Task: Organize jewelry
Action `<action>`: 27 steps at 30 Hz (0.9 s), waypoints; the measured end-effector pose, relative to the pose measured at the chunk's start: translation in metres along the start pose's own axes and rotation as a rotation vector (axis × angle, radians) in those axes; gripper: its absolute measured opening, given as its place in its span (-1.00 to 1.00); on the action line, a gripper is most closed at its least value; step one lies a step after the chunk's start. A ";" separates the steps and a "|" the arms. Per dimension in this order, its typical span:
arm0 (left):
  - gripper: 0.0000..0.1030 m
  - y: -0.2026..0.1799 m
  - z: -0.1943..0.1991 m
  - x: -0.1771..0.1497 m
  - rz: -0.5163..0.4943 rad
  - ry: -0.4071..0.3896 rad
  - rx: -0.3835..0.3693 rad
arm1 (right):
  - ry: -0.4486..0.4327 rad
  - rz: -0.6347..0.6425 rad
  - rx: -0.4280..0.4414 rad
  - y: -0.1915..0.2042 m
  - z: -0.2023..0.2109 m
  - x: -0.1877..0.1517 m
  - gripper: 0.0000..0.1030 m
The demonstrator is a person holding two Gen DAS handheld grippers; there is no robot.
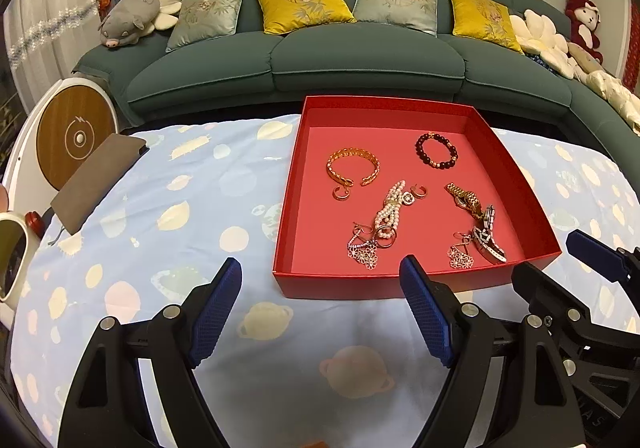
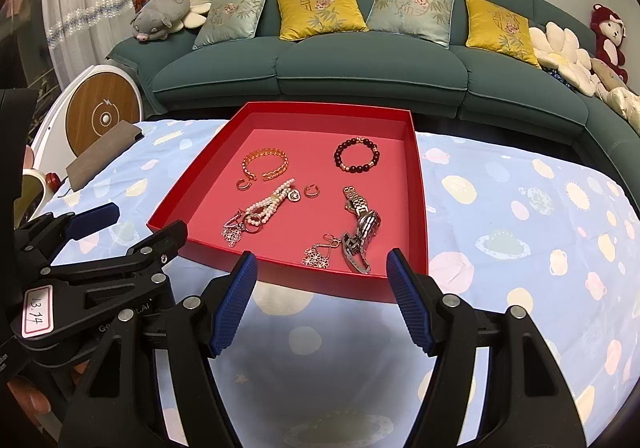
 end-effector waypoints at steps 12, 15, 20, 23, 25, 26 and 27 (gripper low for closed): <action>0.52 0.000 0.005 0.000 0.009 -0.028 0.016 | -0.018 -0.001 -0.005 0.001 0.004 0.001 0.26; 0.52 0.001 0.005 -0.001 0.021 -0.024 0.014 | -0.018 0.000 -0.004 0.001 0.004 0.001 0.26; 0.52 0.003 0.003 -0.004 0.049 -0.004 0.011 | -0.018 -0.001 -0.001 0.002 0.004 0.000 0.26; 0.52 0.002 0.004 -0.003 0.044 -0.011 0.021 | -0.021 -0.001 -0.005 0.002 0.004 0.000 0.26; 0.52 0.002 0.004 -0.003 0.042 -0.009 0.025 | -0.022 -0.004 -0.008 0.002 0.005 -0.001 0.27; 0.52 0.002 0.003 -0.003 0.045 -0.005 0.029 | -0.024 -0.005 -0.016 0.001 0.005 -0.001 0.30; 0.52 0.003 0.003 -0.003 0.048 -0.004 0.028 | -0.026 -0.007 -0.022 0.001 0.005 -0.001 0.37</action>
Point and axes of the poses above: each gripper's, at about its wrist camera, not at the fingertips, and z roughly against the way its jaws point, y to its left, x to its top, the point moved 1 cm from there along -z, roughly the way its jaws point, and after that the axes turned 8 degrees about -x, right-handed, at the moved point
